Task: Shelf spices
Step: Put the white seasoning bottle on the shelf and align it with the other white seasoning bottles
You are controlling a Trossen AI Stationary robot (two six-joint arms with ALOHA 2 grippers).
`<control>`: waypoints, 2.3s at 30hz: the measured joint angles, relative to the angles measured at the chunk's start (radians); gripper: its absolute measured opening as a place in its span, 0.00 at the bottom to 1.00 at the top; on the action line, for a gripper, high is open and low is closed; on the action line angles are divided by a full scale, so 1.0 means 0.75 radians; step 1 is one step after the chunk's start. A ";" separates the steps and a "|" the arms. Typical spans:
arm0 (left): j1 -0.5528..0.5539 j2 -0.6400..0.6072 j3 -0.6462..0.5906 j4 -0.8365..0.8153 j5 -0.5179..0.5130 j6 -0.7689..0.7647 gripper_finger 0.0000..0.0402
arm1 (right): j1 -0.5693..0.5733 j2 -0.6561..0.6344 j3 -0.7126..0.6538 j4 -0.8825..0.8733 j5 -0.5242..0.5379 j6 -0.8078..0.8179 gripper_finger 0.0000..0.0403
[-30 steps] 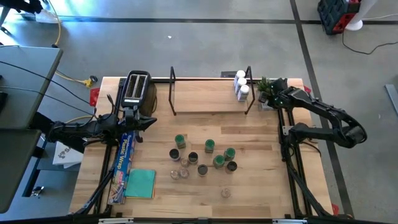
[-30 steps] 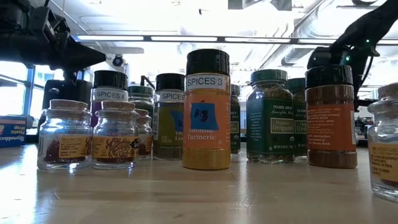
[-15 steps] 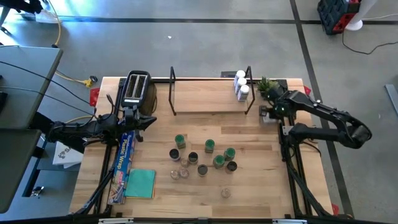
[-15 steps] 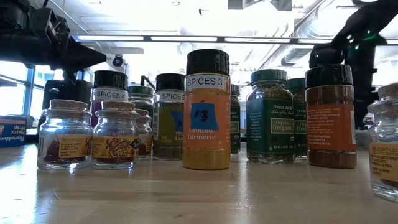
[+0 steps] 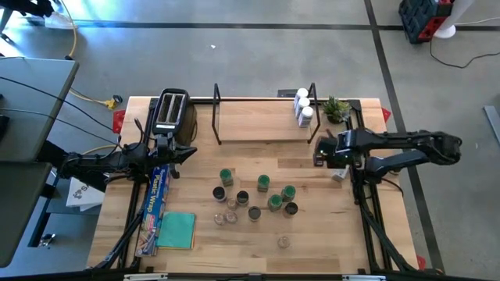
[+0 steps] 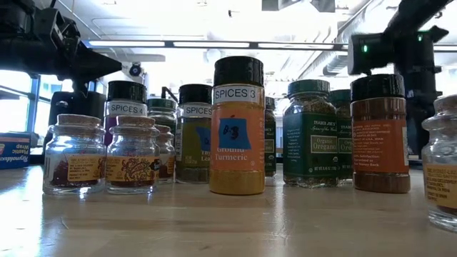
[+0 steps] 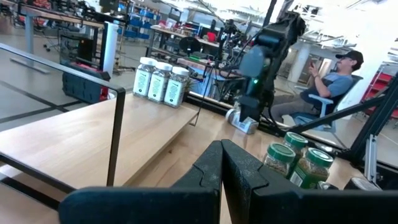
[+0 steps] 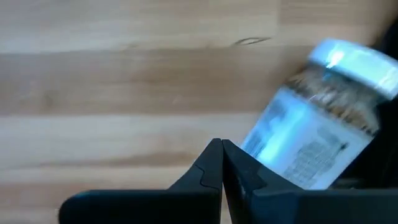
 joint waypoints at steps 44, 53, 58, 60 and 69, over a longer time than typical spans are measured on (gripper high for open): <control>0.000 0.000 0.000 -0.002 0.080 0.001 0.00 | 0.296 0.433 0.210 -0.266 0.018 0.028 0.00; 0.000 0.001 0.000 -0.001 0.086 0.001 0.00 | 0.284 0.419 0.577 -0.227 0.099 -0.208 0.00; 0.000 0.001 0.000 -0.001 0.086 0.001 0.00 | 0.221 0.418 0.752 -0.325 0.105 -0.671 0.01; 0.000 0.001 0.000 -0.001 0.095 0.001 0.00 | 0.203 0.418 0.762 -0.291 0.044 -0.910 0.04; 0.000 0.000 0.000 0.000 0.290 0.000 0.00 | 0.180 0.418 0.655 -0.165 -0.246 -1.613 0.43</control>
